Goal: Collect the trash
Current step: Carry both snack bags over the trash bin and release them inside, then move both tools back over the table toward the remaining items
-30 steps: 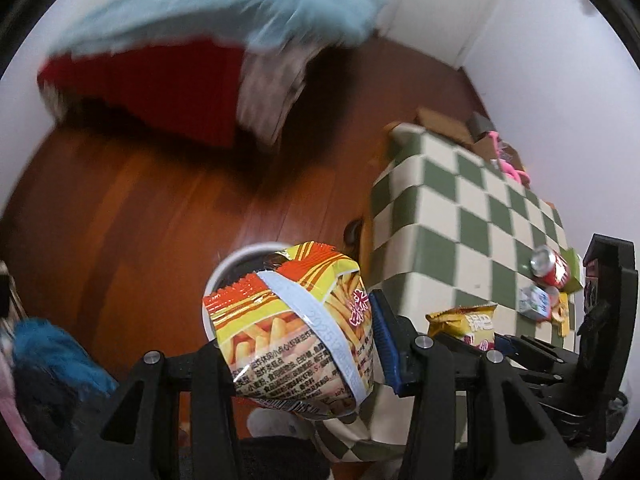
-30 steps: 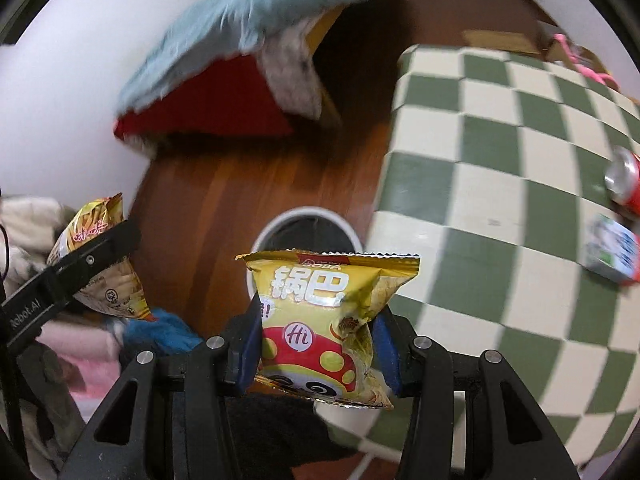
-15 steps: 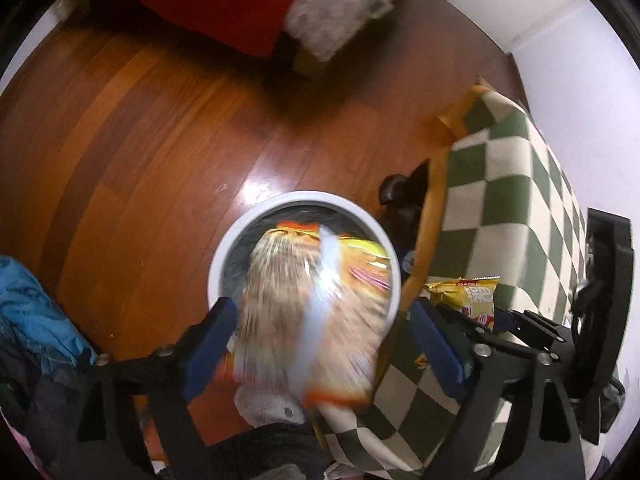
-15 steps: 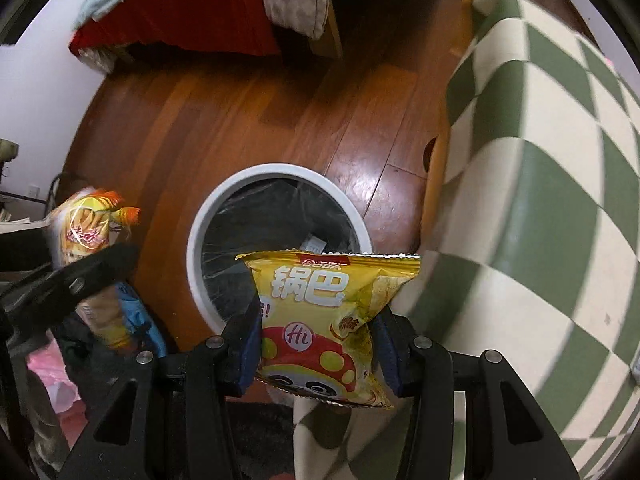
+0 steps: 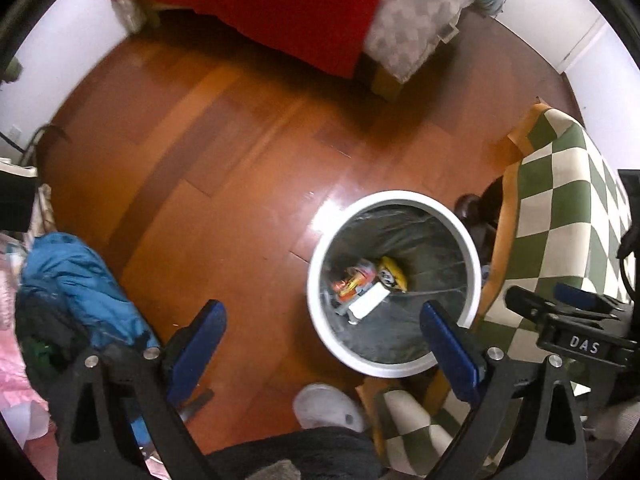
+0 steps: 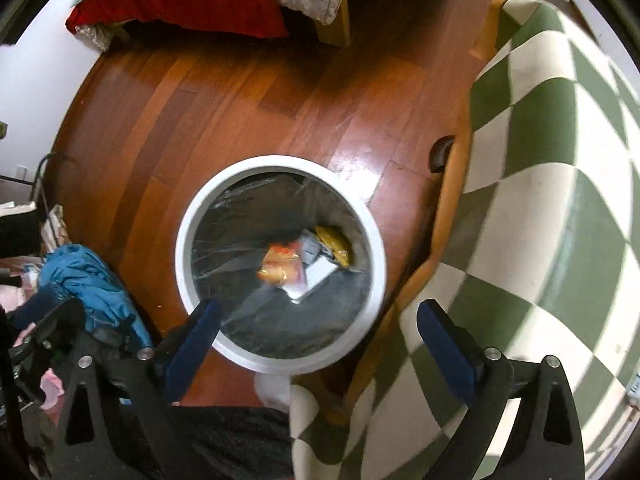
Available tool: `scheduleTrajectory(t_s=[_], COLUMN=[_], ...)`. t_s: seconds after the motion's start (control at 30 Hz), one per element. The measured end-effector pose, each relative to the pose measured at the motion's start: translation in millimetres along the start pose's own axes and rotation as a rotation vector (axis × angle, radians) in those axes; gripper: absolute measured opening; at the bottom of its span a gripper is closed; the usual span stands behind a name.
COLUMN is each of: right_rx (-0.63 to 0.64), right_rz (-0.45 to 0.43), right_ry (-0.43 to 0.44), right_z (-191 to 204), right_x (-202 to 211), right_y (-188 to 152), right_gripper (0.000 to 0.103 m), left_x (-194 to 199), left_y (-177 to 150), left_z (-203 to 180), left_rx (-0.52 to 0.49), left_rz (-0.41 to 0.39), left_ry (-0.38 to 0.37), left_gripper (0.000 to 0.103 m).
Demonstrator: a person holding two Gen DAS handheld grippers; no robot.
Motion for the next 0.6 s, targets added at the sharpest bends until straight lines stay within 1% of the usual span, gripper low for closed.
scheduleTrajectory(t_s=[0.07, 0.2, 0.43, 0.6], right_rx=[0.019, 0.053, 0.051, 0.050], right_rz=[-0.015, -0.037, -0.072, -0.109], right_ry=[-0.026, -0.055, -0.037, -0.032], right_z=[0, 1, 0, -2], right_x=[11, 31, 68, 93], right_y=[-6, -21, -49, -62], right_gripper=[0.100, 0.100, 0.100, 0.100], left_x=[10, 24, 52, 76], left_y=[-5, -13, -26, -35], left_z=[0, -5, -20, -27], left_rx=[-0.011, -0.023, -0.054, -0.073], left_rz=[-0.019, -0.036, -0.073, -0.104], left_ry=[0.015, 0.018, 0.008, 0.004], left_gripper=[0.099, 0.099, 0.099, 0.099])
Point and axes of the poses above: each gripper's, at about its wrist camera, not at the fingertips, and x roughly against the way its jaws point, z to its left, y to its top, the point moved 6 cm from there along -x, roughly the way its jaws point, and after that the axes turned 8 degrees about -z, right-handed, at the moved point
